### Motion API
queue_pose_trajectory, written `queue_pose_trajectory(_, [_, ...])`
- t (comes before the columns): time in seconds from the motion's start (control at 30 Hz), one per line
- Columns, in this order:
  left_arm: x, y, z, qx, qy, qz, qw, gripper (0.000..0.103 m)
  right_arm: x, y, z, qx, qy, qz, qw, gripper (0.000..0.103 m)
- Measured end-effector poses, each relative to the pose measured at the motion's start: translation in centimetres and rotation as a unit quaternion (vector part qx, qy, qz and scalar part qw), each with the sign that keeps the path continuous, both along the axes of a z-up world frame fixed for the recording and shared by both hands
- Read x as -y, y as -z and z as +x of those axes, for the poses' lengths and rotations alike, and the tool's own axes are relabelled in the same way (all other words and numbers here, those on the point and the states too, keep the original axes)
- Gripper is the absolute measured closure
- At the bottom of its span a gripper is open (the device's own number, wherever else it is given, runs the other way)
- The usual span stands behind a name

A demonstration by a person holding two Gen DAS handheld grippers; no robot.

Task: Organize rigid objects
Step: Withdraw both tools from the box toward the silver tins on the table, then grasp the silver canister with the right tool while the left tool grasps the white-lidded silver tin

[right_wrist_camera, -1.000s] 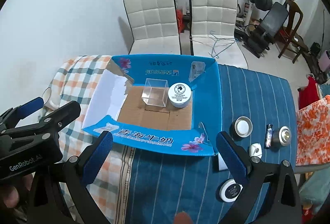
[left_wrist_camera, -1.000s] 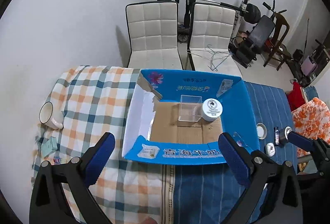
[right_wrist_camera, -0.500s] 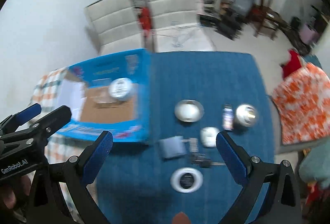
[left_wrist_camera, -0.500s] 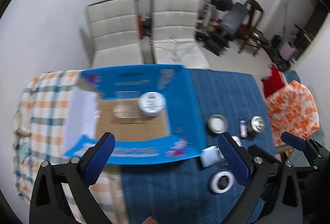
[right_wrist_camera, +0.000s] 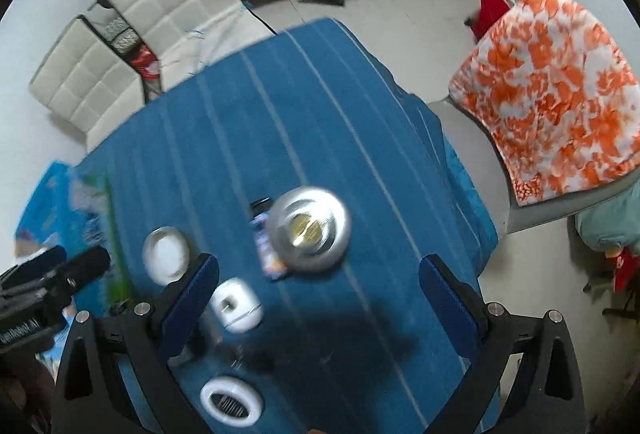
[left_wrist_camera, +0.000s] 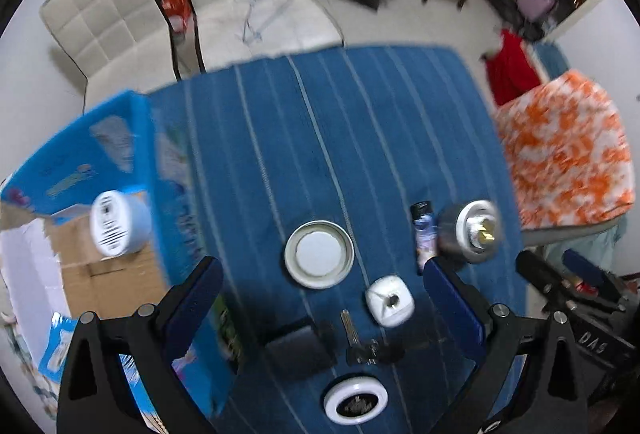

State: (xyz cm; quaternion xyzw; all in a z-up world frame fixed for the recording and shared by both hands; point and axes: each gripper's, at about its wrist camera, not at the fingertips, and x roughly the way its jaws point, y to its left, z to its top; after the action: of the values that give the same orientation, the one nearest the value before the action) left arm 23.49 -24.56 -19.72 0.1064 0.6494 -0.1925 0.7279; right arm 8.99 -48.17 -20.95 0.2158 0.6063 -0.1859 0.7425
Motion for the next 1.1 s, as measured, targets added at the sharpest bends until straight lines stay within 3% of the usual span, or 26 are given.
queue_pose_trajectory(0.23, [1.9,6.8,0.9,-0.058,0.009,0.05,0.9971,0.0,1.5,7.0,3.1,-0.047,-0.003,0.041,0.998,0.001])
queue_pose_trajectory(0.4, [1.6,9.7,0.9,-0.083,-0.003,0.069,0.9941,0.0,0.8,9.1,3.7,-0.061,-0.016,0.052,0.997,0.001])
queue_pose_trajectory(0.83, [2.5,11.4,1.1,-0.082,-0.007,0.078,0.9936,0.001,0.5,11.0,4.3,-0.079,-0.021,0.052,0.995,0.001])
queue_pose_trajectory(0.9, [2.7,11.5,0.8,-0.082,-0.006,0.074,0.9939,0.006,0.4,11.2,4.4,-0.082,-0.021,0.052,0.995,0.001])
queue_pose_trajectory(0.97, [3.4,12.1,1.0,-0.085,-0.003,0.078,0.9933,0.021,0.3,11.2,4.5,-0.085,-0.022,0.051,0.995,0.001])
queue_pose_trajectory(1.1, [3.5,12.3,0.7,-0.067,0.003,0.081,0.9944,0.028,0.3,11.5,4.7,-0.088,-0.022,0.045,0.995,0.004])
